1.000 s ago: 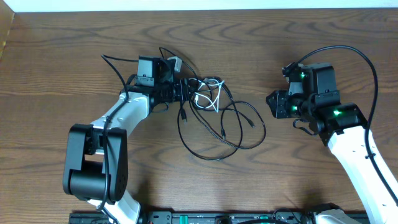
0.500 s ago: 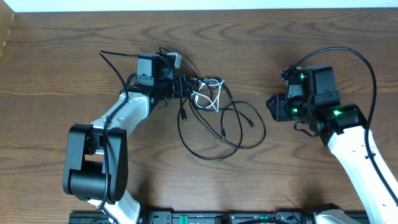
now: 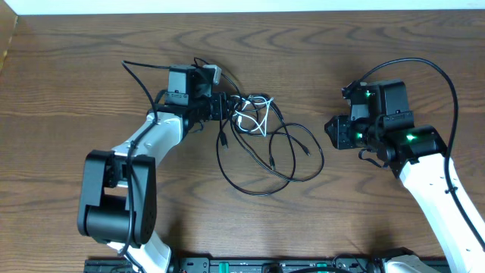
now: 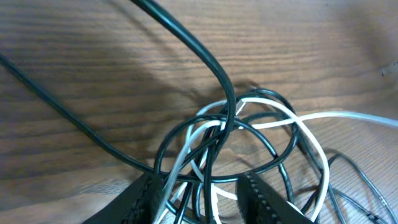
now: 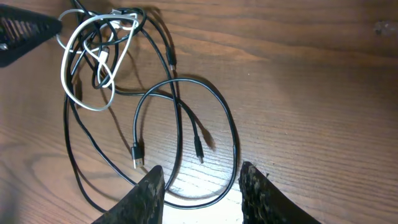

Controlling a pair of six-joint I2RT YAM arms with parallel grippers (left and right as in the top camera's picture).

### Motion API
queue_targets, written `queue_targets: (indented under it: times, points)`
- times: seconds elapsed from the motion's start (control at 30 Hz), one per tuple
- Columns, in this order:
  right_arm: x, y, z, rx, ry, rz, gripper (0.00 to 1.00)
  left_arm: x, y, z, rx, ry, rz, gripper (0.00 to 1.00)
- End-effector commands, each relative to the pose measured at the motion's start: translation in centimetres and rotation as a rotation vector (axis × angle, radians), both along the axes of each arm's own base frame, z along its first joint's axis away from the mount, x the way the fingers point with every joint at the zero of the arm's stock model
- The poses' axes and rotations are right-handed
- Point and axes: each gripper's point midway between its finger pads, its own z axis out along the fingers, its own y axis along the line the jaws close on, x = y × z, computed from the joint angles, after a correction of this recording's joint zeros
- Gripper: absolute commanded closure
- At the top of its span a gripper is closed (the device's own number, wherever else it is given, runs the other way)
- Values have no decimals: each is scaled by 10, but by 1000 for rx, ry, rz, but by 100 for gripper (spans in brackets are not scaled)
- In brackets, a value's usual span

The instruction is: Untangle cables

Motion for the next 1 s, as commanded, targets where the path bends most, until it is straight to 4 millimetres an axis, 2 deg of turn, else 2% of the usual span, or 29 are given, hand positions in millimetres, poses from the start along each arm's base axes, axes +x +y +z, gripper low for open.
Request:
queue_targets:
  times: [0.0, 0.13, 0.17, 0.3, 0.53, 0.63, 0.77, 0.83, 0.87, 0.9, 0.97]
  points:
    - [1, 3, 4, -6, -14, 22, 64, -4, -9, -20, 25, 32, -31, 59]
    - [1, 3, 4, -5, -14, 22, 64, -8, -15, -30, 29, 53, -45, 60]
    - [1, 3, 4, -5, -13, 22, 64, -8, -15, -32, 30, 57, -46, 63]
    - [0, 3, 3, -7, -7, 23, 64, -9, -15, -38, 32, 71, -45, 92]
    - [-3, 2, 1, -10, 7, 23, 57, -10, -17, -36, 8, 84, -34, 93]
    - [-5, 2, 0, -12, 13, 23, 57, -13, -28, -20, -59, 73, -79, 93]
    - [-7, 8, 1, 13, 20, 42, 57, -11, -30, 7, -84, 26, -71, 93]
    - [-13, 24, 5, 84, 32, 99, 59, -12, -34, 27, -113, -11, -91, 92]
    - [-20, 43, 12, 164, 38, 167, 59, -12, -36, 45, -131, -48, -103, 93]
    - [-25, 56, 18, 212, 37, 213, 59, -12, -36, 54, -135, -69, -104, 93]
    - [-30, 73, 25, 256, 24, 274, 59, -13, -36, 78, -146, -120, -103, 92]
